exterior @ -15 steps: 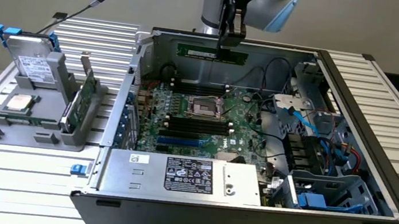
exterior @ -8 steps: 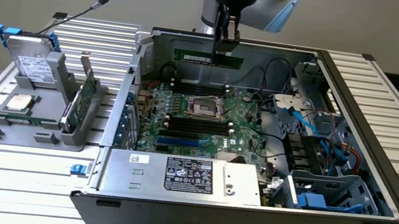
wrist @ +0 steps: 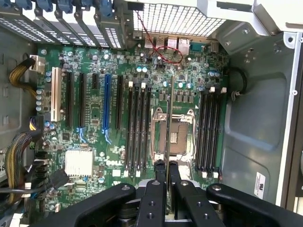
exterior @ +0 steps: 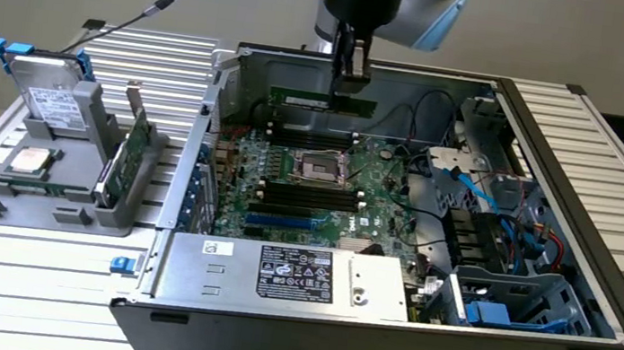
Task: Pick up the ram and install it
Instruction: 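Insert the ram into the slot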
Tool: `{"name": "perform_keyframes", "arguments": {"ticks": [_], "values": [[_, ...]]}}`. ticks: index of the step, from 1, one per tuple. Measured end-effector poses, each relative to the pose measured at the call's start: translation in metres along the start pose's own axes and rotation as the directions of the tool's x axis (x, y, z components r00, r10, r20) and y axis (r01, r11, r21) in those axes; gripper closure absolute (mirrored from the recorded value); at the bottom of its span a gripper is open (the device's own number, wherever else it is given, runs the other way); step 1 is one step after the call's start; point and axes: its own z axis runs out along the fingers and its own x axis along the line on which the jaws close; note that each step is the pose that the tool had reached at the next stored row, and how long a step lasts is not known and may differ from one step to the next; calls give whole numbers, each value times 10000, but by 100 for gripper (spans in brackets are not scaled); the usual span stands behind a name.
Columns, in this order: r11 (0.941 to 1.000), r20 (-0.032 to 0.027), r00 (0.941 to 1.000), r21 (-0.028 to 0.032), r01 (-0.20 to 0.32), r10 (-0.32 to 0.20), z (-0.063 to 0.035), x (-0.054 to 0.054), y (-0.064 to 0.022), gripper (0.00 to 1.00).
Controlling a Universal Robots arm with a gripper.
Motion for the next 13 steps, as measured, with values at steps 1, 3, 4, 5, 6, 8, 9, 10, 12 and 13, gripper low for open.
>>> {"name": "perform_keyframes", "arguments": {"ticks": [1,3,4,5,6,8,9,10,12,13], "values": [[10000,1,10000,1,-1,1,18,6,1,87],[10000,0,10000,0,0,0,53,15,-2,87],[10000,0,10000,0,0,0,71,19,-5,87],[10000,0,10000,-1,0,0,89,23,-10,87],[10000,0,10000,0,0,0,108,26,-17,87],[10000,0,10000,0,-1,1,144,32,-34,87],[10000,0,10000,0,-1,1,161,35,-41,87],[10000,-1,10000,-1,-1,1,179,39,-47,87],[10000,0,10000,0,-1,1,216,49,-59,87],[10000,1,10000,0,-1,1,233,54,-64,87]]}}
